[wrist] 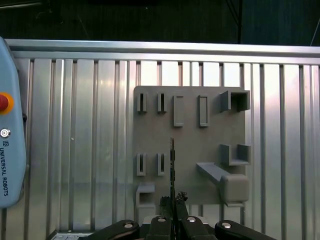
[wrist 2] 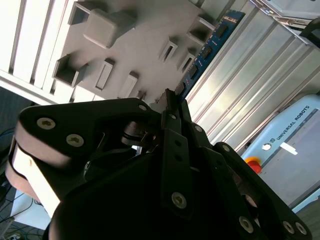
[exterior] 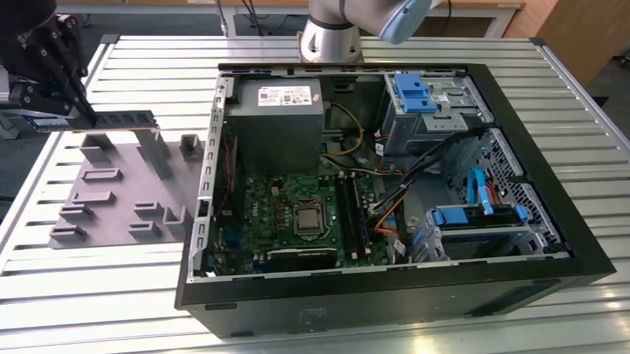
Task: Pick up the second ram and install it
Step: 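Pick up the second ram and move it above second insertion slot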
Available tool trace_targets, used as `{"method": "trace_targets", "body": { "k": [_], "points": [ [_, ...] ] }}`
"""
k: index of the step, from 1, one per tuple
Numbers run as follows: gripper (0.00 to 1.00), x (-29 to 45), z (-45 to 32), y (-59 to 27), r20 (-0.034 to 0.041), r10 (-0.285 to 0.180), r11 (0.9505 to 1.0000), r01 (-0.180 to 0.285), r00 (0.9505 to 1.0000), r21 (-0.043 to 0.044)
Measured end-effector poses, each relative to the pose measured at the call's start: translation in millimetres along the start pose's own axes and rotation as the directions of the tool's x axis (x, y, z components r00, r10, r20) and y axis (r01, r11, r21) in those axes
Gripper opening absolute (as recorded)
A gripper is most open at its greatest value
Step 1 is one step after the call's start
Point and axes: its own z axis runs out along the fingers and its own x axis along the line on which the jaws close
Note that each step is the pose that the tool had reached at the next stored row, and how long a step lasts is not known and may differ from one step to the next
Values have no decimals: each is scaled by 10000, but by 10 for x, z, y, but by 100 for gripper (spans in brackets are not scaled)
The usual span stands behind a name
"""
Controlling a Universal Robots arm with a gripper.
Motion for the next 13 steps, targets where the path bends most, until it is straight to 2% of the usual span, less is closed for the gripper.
{"method": "trace_targets", "body": {
  "k": [13],
  "points": [
    [14,-1,-2,-88,1,0,10000,0,10000,0]
  ]
}}
